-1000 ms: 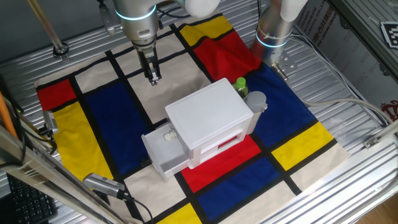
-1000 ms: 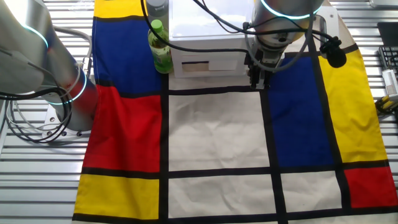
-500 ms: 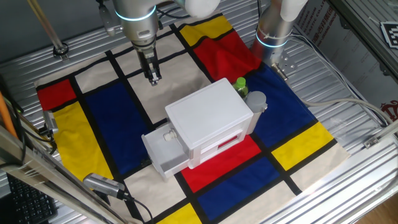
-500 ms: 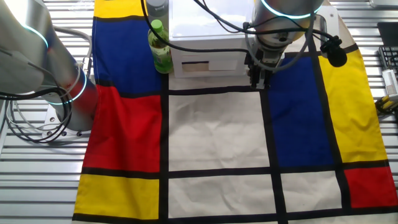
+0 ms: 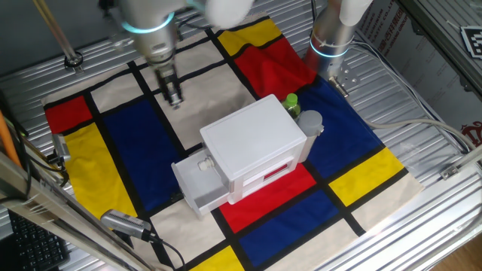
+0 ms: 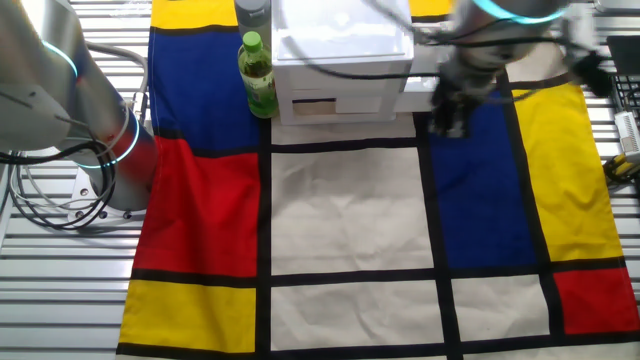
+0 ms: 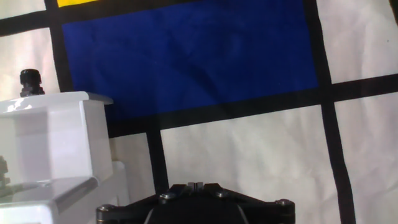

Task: Use the gripper to push and close the drawer

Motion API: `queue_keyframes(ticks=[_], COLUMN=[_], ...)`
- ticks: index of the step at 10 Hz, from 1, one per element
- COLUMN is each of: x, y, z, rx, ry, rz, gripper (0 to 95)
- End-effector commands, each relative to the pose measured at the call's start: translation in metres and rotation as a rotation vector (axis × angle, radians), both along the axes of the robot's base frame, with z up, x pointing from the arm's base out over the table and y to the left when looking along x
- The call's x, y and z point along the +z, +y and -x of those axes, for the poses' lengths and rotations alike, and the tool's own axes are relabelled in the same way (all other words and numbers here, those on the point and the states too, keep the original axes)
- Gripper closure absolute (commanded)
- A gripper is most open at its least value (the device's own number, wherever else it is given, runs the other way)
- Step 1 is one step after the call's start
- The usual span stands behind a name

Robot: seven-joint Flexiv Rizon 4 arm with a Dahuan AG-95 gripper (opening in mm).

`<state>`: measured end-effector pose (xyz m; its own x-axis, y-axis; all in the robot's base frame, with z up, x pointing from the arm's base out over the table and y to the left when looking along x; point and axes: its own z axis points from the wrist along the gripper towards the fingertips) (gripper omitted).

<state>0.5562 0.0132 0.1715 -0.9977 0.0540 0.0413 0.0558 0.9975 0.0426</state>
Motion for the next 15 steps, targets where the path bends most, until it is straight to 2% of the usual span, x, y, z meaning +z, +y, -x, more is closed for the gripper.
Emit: queue_keyframes(ticks=[1,5,9,12,15], x=[0.003,-0.004,-0.005,-0.006,-0.006], y=[0.013,0.034,0.059,0.074,0.089], z=[-0.009,-0.011,-0.028,-0.033,-0.039], rx=[0.0,-0.007,-0.012,-0.025,-0.041], ry=[-0.003,-0.01,-0.004,-0.007,-0.034], rz=[0.007,0.014,0.018,0.017,0.016], gripper=[95.0,95.0,95.0,95.0,95.0])
